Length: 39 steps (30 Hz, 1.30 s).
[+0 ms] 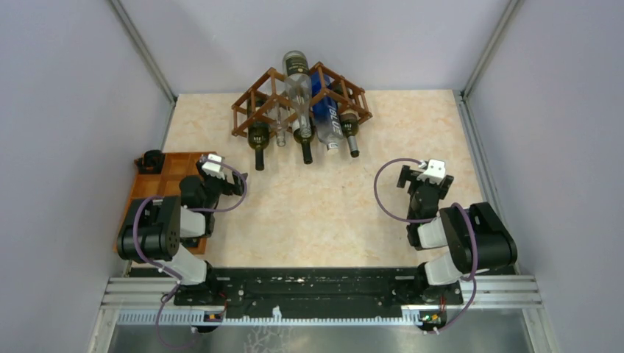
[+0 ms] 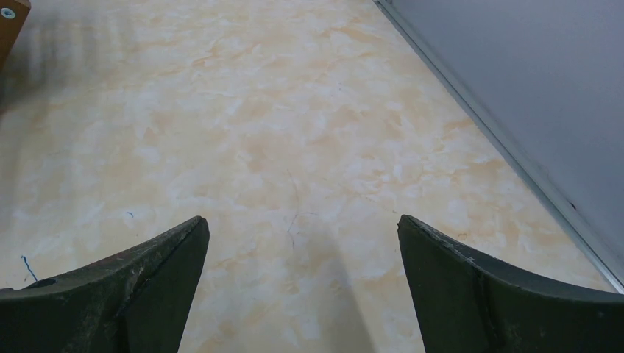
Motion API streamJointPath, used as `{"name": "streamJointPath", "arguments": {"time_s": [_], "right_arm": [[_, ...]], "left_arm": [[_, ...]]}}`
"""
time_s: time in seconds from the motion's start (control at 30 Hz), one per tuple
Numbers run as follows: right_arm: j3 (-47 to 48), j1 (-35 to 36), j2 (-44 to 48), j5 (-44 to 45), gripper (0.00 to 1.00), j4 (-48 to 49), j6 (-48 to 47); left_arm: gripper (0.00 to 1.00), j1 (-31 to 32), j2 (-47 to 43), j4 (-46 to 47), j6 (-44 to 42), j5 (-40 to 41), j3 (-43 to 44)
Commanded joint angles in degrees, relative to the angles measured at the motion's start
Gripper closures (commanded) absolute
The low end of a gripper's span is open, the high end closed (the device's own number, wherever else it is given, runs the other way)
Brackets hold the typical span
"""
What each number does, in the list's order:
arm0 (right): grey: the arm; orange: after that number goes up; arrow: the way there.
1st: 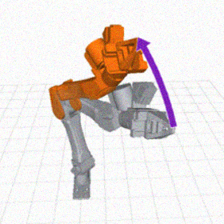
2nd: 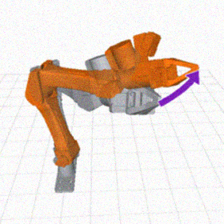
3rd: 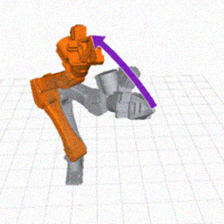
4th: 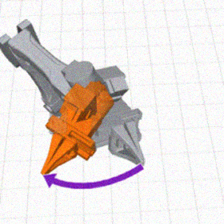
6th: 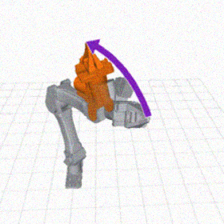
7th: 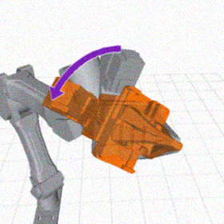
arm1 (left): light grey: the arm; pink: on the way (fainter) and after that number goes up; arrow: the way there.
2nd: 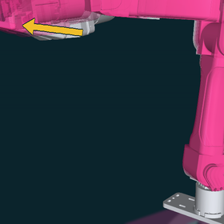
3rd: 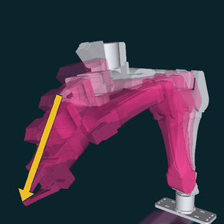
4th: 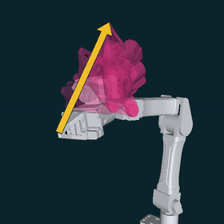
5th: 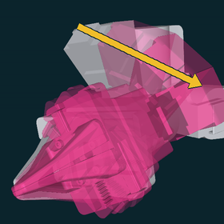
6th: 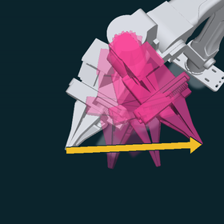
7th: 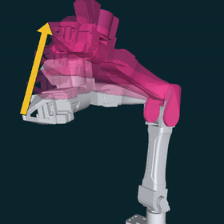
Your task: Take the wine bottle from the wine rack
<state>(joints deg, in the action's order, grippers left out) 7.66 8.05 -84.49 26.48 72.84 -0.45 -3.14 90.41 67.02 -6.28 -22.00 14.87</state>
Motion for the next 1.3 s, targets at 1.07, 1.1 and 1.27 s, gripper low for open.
{"name": "streamJointPath", "arguments": {"time_s": [1.07,1.1,1.27], "right_arm": [[21.68,-1.47,30.14,-0.60,0.01,-57.34,27.45],[23.56,-1.78,30.59,-1.27,0.01,-61.69,32.90],[31.72,-1.99,29.52,-15.71,0.01,-65.34,37.88]], "left_arm": [[0.01,-3.71,-16.22,-43.35,-1.50,-12.95,18.27],[0.01,-4.50,-16.32,-49.05,-1.78,-15.31,21.26],[0.01,-7.71,-14.51,-74.40,-2.21,-26.71,37.55]]}}
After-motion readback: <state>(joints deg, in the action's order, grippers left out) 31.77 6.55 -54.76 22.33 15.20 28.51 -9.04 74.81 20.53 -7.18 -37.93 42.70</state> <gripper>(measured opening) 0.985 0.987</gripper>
